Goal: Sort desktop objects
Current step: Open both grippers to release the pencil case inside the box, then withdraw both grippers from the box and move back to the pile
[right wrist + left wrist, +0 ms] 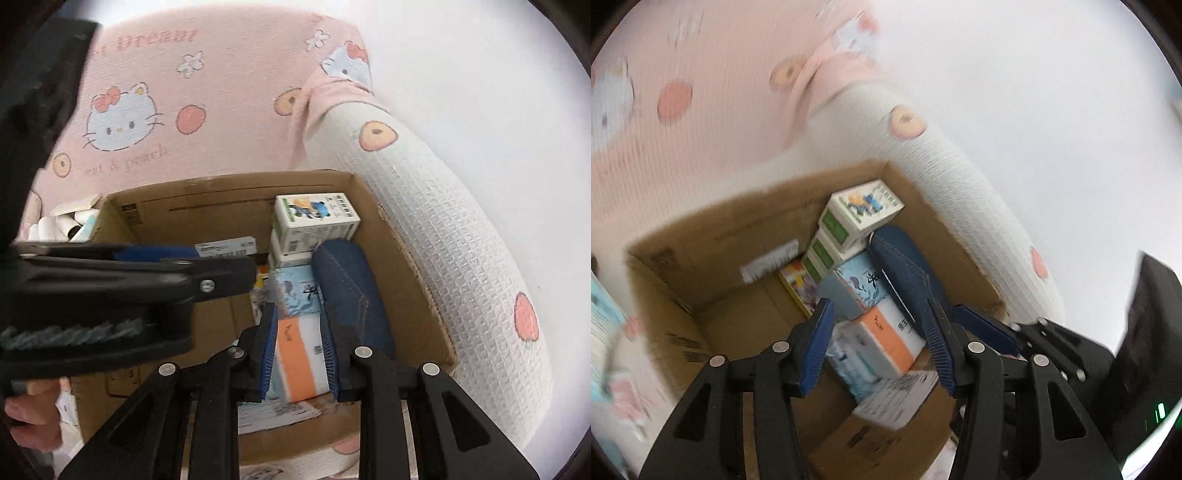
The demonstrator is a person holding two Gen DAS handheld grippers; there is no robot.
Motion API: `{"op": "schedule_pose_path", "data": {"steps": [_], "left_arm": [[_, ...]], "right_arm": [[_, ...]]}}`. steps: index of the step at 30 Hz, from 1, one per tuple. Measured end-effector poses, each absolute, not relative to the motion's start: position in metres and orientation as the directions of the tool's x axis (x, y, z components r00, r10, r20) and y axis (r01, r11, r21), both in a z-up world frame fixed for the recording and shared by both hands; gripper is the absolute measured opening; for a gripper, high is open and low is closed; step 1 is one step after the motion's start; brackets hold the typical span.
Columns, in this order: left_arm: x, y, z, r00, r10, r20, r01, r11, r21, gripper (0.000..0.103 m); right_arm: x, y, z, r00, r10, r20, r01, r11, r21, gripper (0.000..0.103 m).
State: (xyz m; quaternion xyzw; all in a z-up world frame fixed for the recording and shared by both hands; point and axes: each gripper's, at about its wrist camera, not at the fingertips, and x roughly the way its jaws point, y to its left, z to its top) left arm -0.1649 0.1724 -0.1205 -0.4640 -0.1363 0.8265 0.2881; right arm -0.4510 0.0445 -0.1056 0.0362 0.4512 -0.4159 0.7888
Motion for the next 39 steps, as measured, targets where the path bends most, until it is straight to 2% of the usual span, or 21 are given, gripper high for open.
{"op": "schedule_pose_path", "data": {"steps": [2, 3, 4, 6, 7, 11, 17, 21, 24, 26, 29, 33, 35, 39], "left_arm": [[-0.159, 0.168, -0.117, -0.468, 0.613, -0.636, -0.39, -0.789, -0.474, 0.04], [-0.151, 0.164, -0.115, -0.498, 0.613, -0.613, -0.407, -0.789, -0.459, 0.025], [-0.143, 0.16, -0.116, -0.515, 0.608, -0.604, -0.414, -0.794, -0.446, 0.014], [-0.131, 0.147, -0.119, -0.529, 0.608, -0.592, -0.42, -0.794, -0.44, 0.009], [-0.12, 0.135, -0.107, -0.53, 0.61, -0.589, -0.419, -0.793, -0.443, 0.008], [-0.117, 0.11, -0.124, -0.558, 0.59, -0.584, -0.4, -0.807, -0.434, 0.008], [-0.103, 0.062, -0.119, -0.639, 0.525, -0.563, -0.319, -0.846, -0.427, 0.008], [-0.09, 0.026, -0.131, -0.641, 0.527, -0.558, -0.218, -0.822, -0.526, 0.008], [-0.077, -0.002, -0.137, -0.657, 0.519, -0.547, -0.168, -0.808, -0.565, 0.008], [-0.074, -0.012, -0.14, -0.673, 0.472, -0.57, -0.139, -0.837, -0.529, 0.008], [-0.059, -0.028, -0.143, -0.691, 0.394, -0.606, -0.098, -0.882, -0.461, 0.008], [-0.047, -0.049, -0.156, -0.685, 0.319, -0.655, -0.024, -0.908, -0.418, 0.008], [-0.043, -0.062, -0.166, -0.671, 0.293, -0.681, 0.023, -0.91, -0.415, 0.008], [-0.032, -0.101, -0.191, -0.613, 0.231, -0.755, 0.172, -0.894, -0.414, 0.008]], "right_arm": [[-0.447, 0.051, -0.114, 0.255, -0.63, -0.734, 0.702, 0.642, -0.307, 0.02], [-0.446, 0.057, -0.115, 0.267, -0.633, -0.726, 0.71, 0.639, -0.296, 0.02], [-0.437, 0.063, -0.132, 0.278, -0.635, -0.72, 0.716, 0.637, -0.285, 0.02], [-0.437, 0.081, -0.138, 0.306, -0.644, -0.701, 0.736, 0.627, -0.255, 0.02], [-0.437, 0.09, -0.139, 0.32, -0.647, -0.692, 0.742, 0.625, -0.242, 0.02], [-0.444, 0.125, -0.155, 0.35, -0.651, -0.674, 0.732, 0.639, -0.236, 0.022], [-0.422, 0.159, -0.17, 0.366, -0.636, -0.679, 0.699, 0.67, -0.251, 0.022], [-0.407, 0.177, -0.174, 0.385, -0.635, -0.669, 0.69, 0.68, -0.248, 0.022], [-0.402, 0.19, -0.177, 0.436, -0.583, -0.685, 0.674, 0.717, -0.181, 0.023], [-0.396, 0.199, -0.18, 0.485, -0.524, -0.701, 0.648, 0.753, -0.115, 0.031], [-0.385, 0.211, -0.185, 0.529, -0.487, -0.695, 0.616, 0.784, -0.08, 0.037], [-0.374, 0.233, -0.187, 0.617, -0.498, -0.609, 0.573, 0.815, -0.086, 0.04], [-0.365, 0.241, -0.193, 0.641, -0.466, -0.61, 0.525, 0.846, -0.093, 0.048], [-0.353, 0.258, -0.21, 0.647, -0.447, -0.618, 0.479, 0.869, -0.128, 0.053]]}}
